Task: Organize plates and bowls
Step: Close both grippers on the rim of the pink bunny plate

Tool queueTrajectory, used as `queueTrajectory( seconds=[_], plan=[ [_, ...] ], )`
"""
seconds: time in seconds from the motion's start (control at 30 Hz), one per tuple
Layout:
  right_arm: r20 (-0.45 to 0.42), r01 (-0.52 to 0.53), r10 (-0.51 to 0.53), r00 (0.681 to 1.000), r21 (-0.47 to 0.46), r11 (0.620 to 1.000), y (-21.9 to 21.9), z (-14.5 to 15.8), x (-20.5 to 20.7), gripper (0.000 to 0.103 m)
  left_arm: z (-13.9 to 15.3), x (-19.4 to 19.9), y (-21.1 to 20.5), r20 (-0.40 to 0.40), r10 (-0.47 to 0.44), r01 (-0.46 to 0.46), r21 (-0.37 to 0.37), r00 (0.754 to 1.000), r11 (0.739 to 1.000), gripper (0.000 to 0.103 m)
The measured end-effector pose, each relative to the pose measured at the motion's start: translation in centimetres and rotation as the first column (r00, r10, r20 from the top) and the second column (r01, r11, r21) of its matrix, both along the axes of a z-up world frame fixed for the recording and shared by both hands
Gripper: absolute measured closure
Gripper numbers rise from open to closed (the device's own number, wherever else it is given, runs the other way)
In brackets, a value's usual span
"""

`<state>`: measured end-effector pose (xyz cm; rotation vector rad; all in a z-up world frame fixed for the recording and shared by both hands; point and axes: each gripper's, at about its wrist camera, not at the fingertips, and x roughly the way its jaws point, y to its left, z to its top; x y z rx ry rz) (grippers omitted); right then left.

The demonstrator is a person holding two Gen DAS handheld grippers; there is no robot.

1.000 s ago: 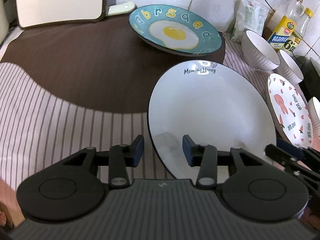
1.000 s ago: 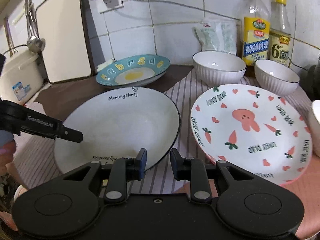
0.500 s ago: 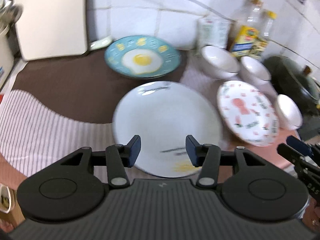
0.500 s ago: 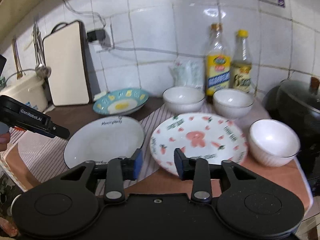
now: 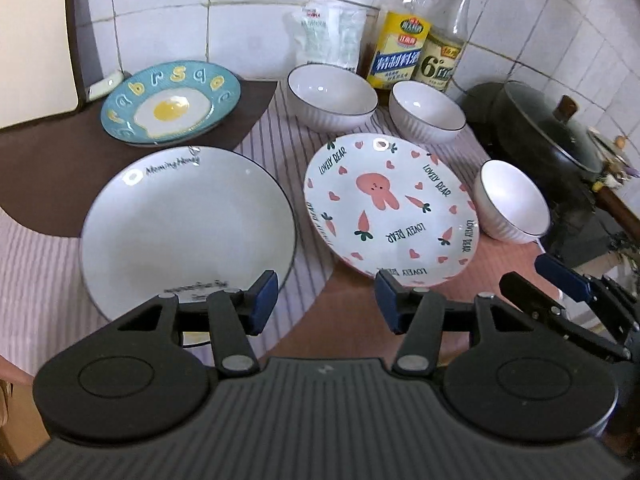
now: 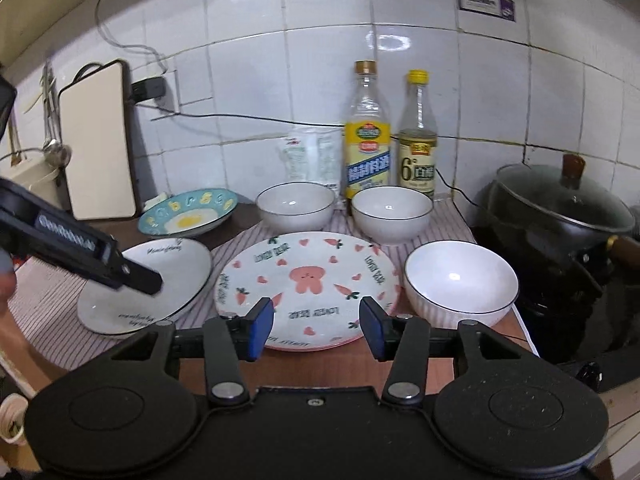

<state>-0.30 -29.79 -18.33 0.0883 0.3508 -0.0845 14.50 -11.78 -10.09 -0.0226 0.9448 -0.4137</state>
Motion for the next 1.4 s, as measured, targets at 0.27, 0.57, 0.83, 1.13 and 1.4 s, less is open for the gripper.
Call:
queueTrajectory(
  seconds=[0.27, 0.57, 0.83, 1.13, 1.4],
  plan=[
    [-0.024, 0.049, -0.047, 0.999, 0.097, 0.994, -2.6, -2.8, 2.9, 0.049, -3.0, 1.1, -3.6, 0.023, 0.088, -0.088, 0.024, 0.996, 0.996, 0.05],
    [-0.051, 0.077, -0.069, 0.996, 0.173, 0.982, -3.8, -4.8, 5.6, 0.049, -5.6, 2.6, -5.2, -0.06, 0.171, -0.17, 0.024, 0.983, 0.985, 0.05],
    [-0.061, 0.084, -0.072, 0.996, 0.222, 0.971, -4.5, -5.7, 6.9, 0.049, -7.0, 3.8, -5.0, -0.134, 0.21, -0.212, -0.003, 0.969, 0.977, 0.047],
    [-0.059, 0.096, -0.082, 0.995, 0.279, 0.956, -4.9, -6.2, 7.8, 0.063, -7.4, 4.4, -5.9, -0.117, 0.206, -0.208, -0.008, 0.971, 0.978, 0.066],
    [-0.092, 0.115, -0.091, 0.992, 0.301, 0.947, -4.8, -6.5, 8.6, 0.073, -7.7, 4.2, -5.6, -0.103, 0.229, -0.237, -0.067, 0.968, 0.969, 0.079]
  ],
)
